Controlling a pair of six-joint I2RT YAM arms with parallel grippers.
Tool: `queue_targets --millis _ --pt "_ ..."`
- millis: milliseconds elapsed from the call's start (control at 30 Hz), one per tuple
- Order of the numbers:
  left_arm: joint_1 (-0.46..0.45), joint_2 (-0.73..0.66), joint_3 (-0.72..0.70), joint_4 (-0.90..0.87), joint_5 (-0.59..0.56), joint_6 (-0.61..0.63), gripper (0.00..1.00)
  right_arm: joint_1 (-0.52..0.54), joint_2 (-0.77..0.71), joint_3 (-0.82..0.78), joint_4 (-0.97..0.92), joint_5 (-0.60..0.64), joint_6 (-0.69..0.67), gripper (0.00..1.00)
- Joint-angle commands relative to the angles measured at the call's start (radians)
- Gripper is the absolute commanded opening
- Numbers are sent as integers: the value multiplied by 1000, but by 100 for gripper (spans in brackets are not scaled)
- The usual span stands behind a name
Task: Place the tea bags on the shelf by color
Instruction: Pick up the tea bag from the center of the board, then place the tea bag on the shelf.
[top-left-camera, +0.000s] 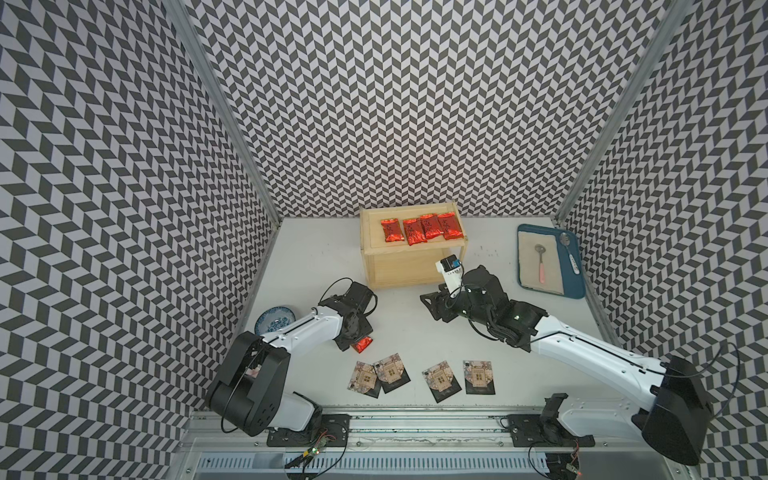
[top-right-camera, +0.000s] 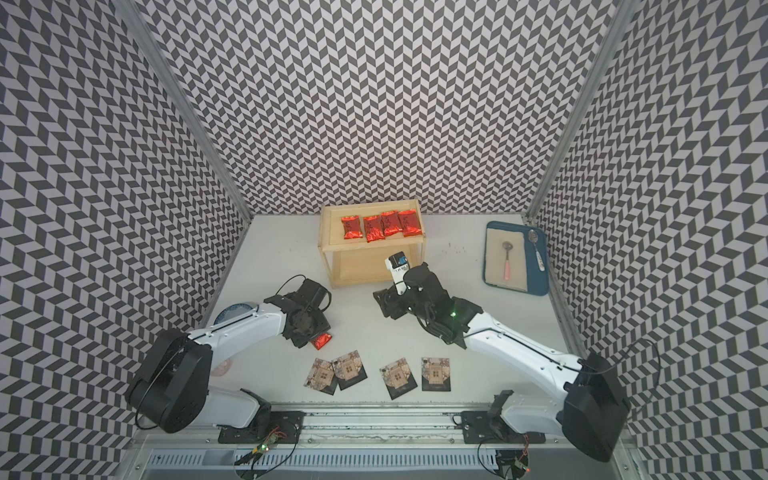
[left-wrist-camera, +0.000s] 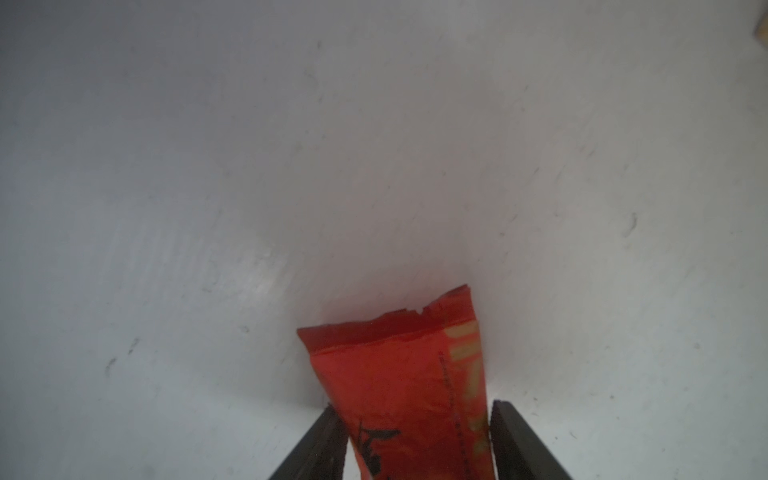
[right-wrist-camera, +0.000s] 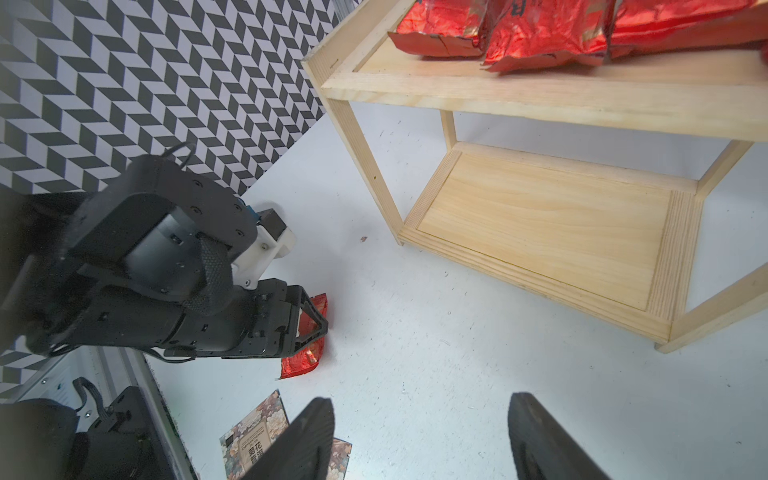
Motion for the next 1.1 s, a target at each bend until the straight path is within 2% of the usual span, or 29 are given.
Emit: queue_targets --millis 0,400,600,833,1067 --pt "-5 -5 25 2 -24 10 56 -17 -31 5 42 18 -14 71" --pt "-8 -33 46 -22 -53 29 51 -47 -50 -3 49 9 -11 71" --pt "-13 -89 66 -59 -82 59 49 -57 -47 -1 54 4 -9 71" --pt "-14 -191 131 -86 -116 194 47 -71 -44 3 56 2 -4 70" --pt "-15 -238 302 -128 -146 362 44 -81 -55 2 56 17 0 70"
